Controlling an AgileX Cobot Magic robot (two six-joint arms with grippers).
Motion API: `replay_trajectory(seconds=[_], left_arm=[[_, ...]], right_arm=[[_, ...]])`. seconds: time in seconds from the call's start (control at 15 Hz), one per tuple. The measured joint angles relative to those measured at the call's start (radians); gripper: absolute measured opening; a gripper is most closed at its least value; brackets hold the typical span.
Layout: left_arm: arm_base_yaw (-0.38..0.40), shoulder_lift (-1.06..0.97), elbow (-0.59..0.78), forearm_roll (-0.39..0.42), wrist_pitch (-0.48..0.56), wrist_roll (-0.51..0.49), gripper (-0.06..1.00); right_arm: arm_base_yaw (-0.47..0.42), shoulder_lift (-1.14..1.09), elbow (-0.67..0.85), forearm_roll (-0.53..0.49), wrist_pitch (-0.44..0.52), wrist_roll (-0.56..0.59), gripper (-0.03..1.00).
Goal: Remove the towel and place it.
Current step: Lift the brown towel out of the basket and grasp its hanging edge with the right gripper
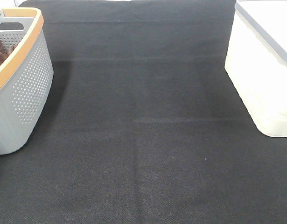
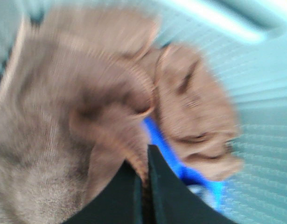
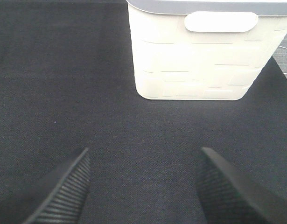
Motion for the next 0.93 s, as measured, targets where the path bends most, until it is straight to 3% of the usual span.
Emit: replay_trajectory(seconds=[0.47, 0.6, 0.67, 0.73, 0.93], left_arm=[[0.000, -0.292, -0.005, -0.072, -0.004, 0.124, 0.00], [0.000, -0.374, -0.005, -0.156, -0.038, 0.178, 0.00], [0.000, -0.428, -0.006, -0.239, -0.068, 0.231, 0.00], [0.000, -0.428, -0.006, -0.239, -0.068, 0.231, 0.00], [0.000, -0.510, -0.006, -0.425, -0.096, 0.338, 0.00]], right_arm=[[0.000, 0.000, 0.000, 0.000, 0.000, 0.000, 0.62], [0.000, 0.000, 0.000, 0.007, 0.000, 0.000, 0.62], [0.000, 0.000, 0.000, 0.042, 0.000, 0.000, 0.62], [0.000, 0.000, 0.000, 0.042, 0.000, 0.000, 0.62], [0.000, 0.000, 0.000, 0.110, -0.007, 0.001, 0.62]])
